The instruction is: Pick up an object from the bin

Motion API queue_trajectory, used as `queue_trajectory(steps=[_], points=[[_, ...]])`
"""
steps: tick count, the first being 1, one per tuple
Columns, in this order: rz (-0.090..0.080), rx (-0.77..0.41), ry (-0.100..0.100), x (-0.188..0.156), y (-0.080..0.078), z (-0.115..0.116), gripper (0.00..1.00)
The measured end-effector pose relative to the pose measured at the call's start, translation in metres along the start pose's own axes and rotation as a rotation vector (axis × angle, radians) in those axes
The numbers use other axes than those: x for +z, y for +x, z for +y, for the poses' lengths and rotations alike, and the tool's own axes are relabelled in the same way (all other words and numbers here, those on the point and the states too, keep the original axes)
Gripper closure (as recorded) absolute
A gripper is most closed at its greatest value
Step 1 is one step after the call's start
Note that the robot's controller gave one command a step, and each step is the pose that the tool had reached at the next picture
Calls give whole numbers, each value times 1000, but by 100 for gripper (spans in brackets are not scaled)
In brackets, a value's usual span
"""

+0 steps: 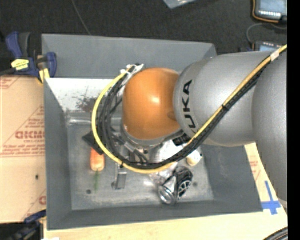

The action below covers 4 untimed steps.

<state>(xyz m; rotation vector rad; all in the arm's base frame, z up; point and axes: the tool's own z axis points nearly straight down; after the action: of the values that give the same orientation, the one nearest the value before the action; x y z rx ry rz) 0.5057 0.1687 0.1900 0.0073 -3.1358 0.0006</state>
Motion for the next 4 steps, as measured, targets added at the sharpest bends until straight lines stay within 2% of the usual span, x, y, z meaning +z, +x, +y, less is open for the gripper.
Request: queue_trajectory(steps=[1, 2, 3, 4], points=[[-8, 4, -2, -5, -2, -1, 0], [-13, -13, -3, 38, -32, 2, 0], [-12, -127, -1, 85, -59, 3, 0], [-30, -274, -4, 114, -101, -5, 100]])
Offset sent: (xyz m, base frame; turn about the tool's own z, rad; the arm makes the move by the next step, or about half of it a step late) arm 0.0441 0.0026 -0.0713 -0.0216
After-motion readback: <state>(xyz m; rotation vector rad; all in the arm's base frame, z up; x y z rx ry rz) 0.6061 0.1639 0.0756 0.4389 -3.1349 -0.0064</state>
